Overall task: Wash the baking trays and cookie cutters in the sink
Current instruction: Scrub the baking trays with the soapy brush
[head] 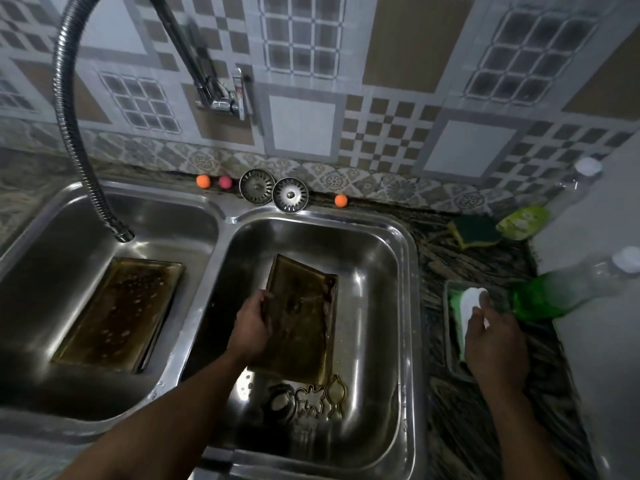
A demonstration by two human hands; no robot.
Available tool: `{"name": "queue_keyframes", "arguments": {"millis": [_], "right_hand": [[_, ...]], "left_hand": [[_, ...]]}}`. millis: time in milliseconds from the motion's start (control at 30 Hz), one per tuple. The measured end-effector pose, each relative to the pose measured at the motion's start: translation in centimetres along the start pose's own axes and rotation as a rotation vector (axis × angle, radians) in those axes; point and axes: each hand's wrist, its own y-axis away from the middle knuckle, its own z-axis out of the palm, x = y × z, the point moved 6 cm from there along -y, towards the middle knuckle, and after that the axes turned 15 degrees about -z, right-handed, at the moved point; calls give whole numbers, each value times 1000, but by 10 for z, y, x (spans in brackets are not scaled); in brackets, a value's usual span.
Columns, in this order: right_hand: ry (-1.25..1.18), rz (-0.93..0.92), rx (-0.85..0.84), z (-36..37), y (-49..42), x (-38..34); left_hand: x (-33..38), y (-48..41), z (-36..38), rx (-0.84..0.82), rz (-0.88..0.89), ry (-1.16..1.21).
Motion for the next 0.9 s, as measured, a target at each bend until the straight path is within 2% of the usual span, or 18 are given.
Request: {"name": "queue_keyframes", "arguments": {"millis": [200, 433, 533, 700, 900], "right_hand": [[-10, -26, 2, -1, 0, -2], [-25, -72, 42, -22, 6, -10], [-44, -88, 124, -43, 8, -21], [-122, -218, 298, -79, 9, -63], [-256, -405, 443, -109, 15, -153]], "left_hand": [[14, 8, 2, -88, 108, -92], [43, 33, -23, 19, 298, -233], [57, 45, -41, 113, 365, -301], [72, 58, -70, 222, 518, -411], [90, 72, -99, 273, 619, -285]]}}
